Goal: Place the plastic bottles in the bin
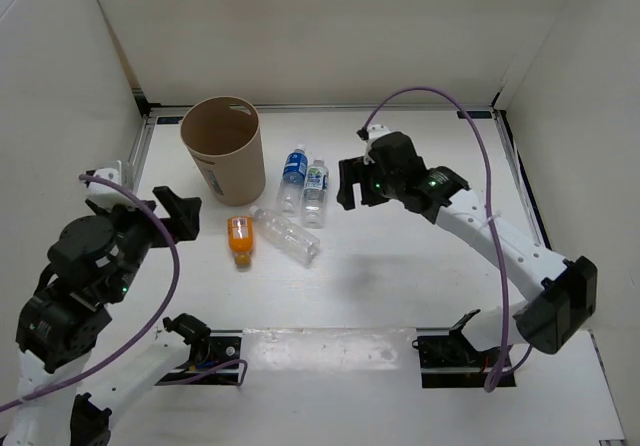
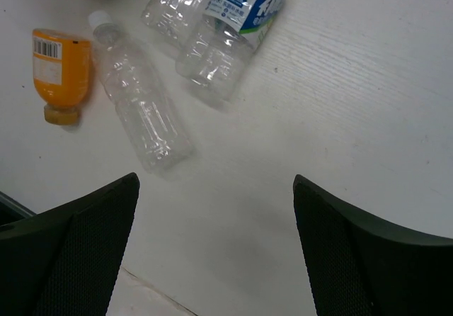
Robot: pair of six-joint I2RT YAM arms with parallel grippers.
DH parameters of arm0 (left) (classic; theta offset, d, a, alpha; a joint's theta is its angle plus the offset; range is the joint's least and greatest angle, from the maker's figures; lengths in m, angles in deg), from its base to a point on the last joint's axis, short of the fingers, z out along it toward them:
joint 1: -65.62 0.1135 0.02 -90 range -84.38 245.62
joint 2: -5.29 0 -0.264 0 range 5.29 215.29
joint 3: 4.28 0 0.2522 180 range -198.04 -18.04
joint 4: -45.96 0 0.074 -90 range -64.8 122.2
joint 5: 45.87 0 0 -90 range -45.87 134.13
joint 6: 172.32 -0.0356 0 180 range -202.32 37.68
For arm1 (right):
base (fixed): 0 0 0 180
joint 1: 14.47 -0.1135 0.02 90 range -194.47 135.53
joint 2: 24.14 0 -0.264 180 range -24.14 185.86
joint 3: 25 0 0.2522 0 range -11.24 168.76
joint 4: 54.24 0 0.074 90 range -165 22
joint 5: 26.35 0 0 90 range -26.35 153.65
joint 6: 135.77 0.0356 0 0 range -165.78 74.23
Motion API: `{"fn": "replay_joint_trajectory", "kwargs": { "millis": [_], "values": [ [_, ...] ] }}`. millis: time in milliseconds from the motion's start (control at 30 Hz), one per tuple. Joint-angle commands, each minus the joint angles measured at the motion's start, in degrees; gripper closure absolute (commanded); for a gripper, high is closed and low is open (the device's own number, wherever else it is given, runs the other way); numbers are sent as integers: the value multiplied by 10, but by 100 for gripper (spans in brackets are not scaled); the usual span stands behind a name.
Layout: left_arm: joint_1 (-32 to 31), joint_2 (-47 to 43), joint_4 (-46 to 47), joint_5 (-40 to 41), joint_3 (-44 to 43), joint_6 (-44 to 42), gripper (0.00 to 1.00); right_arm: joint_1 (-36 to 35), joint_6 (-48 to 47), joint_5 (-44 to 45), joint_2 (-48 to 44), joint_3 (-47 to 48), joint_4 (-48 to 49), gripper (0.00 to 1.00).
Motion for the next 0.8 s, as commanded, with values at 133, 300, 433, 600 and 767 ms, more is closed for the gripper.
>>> {"fn": "replay_joint_trajectory", "kwargs": {
  "millis": [133,300,433,600,767],
  "values": [
    [-2,15,-119,23,32,-101,0,-34,23,23,121,114,-20,10],
    [-8,-70,-41,29,162,-92,0,-104,-49,72,204,190,-55,10],
    [7,-104,-46,127,199,-43,0,-157,-84,94,275,259,-105,10],
    [8,-118,-52,116,201,-46,0,-169,-108,67,363,330,-154,10],
    [8,-132,-53,126,205,-41,0,-162,-115,-3,378,318,-154,10]
  ]
}}
